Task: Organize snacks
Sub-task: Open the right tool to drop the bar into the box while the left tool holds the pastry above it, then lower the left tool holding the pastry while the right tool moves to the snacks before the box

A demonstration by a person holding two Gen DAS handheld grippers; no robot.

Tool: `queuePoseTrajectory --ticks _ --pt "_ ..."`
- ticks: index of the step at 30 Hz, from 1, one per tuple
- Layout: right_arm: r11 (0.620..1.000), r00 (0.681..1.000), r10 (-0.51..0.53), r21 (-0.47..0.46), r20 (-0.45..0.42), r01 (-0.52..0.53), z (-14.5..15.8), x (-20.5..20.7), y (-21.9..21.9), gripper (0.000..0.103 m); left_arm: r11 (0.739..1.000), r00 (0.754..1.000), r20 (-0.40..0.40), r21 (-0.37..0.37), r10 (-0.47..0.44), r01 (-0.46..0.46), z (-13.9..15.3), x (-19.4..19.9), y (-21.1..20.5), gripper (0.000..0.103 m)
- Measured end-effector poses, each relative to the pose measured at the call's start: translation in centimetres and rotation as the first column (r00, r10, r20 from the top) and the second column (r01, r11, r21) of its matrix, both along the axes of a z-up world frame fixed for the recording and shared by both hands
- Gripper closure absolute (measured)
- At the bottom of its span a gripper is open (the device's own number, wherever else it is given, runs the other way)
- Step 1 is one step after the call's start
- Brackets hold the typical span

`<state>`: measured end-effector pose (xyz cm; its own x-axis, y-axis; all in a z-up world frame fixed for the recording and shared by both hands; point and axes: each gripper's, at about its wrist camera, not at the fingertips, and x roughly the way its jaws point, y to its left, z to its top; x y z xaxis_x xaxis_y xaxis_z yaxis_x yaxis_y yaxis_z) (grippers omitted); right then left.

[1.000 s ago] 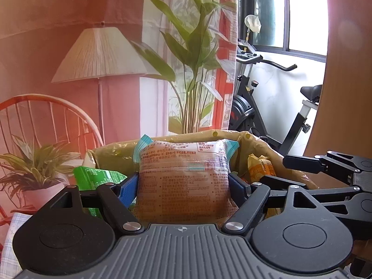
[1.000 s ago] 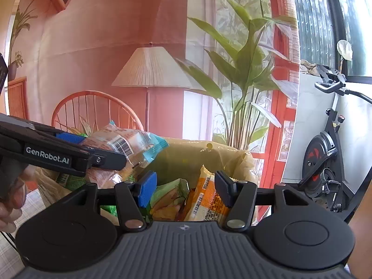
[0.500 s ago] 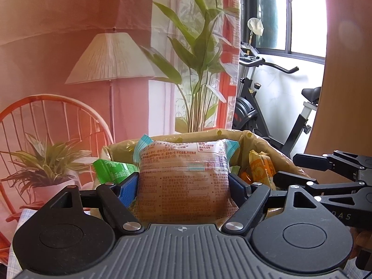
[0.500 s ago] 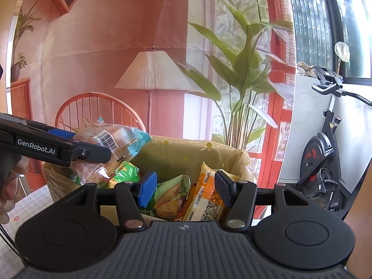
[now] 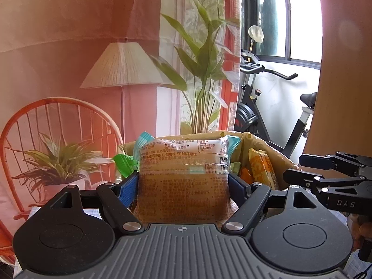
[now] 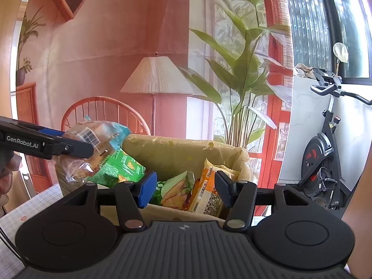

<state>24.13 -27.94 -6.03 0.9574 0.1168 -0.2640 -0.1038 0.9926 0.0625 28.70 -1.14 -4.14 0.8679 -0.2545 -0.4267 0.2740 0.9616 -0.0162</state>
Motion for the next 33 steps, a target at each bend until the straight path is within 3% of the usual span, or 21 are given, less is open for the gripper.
queuePoseTrajectory --ticks 15,24,33 --pt "0.999 1.000 -0.002 0.037 0.014 0.002 -0.8 -3.4 0.2 0.044 0.998 0.999 0.018 -0.051 0.027 -0.026 -0.1 -4.3 2.9 0.021" --pt "0.998 1.000 -0.001 0.062 -0.027 0.003 -3.1 -5.1 0.4 0.044 0.994 0.996 0.056 -0.080 0.075 -0.070 0.0 -7.6 4.9 0.021" --pt "0.997 0.993 -0.001 0.082 -0.121 0.011 -6.7 -6.0 0.7 0.044 0.987 0.991 -0.052 -0.101 0.122 -0.126 -3.6 -8.2 6.9 0.021"
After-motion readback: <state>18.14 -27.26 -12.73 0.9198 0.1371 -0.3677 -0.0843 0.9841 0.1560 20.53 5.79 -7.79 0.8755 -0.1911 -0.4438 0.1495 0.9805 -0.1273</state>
